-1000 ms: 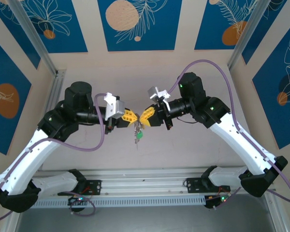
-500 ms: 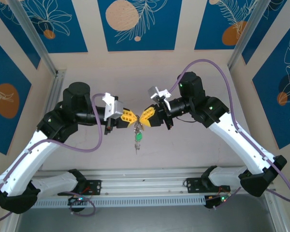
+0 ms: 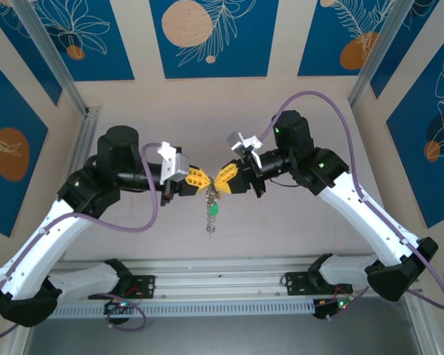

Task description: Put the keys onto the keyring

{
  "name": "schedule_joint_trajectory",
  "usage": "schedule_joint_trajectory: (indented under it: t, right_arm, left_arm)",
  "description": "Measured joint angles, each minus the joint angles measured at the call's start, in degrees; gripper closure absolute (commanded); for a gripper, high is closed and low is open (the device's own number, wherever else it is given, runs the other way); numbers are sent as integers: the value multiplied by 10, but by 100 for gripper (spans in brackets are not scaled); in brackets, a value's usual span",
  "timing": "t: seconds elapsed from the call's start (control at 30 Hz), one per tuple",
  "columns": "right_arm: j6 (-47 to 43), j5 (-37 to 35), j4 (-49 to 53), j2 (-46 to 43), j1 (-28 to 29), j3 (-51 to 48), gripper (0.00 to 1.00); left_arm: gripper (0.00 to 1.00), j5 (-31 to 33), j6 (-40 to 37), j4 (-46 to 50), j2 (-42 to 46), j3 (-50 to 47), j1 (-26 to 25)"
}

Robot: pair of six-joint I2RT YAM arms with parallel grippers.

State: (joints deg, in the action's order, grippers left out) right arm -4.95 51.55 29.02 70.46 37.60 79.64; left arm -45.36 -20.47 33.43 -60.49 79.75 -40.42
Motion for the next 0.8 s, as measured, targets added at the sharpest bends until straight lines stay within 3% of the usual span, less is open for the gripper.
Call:
schedule_joint_trajectory:
  t: [0.4, 0.8]
  right_arm:
    - [14, 12, -20, -2, -9, -16, 99]
    - [25, 31, -29, 2, -11, -25, 93]
  left_arm:
    - [100, 2, 0, 0, -1, 0, 0]
    - [100, 4, 7, -20, 0, -14, 0]
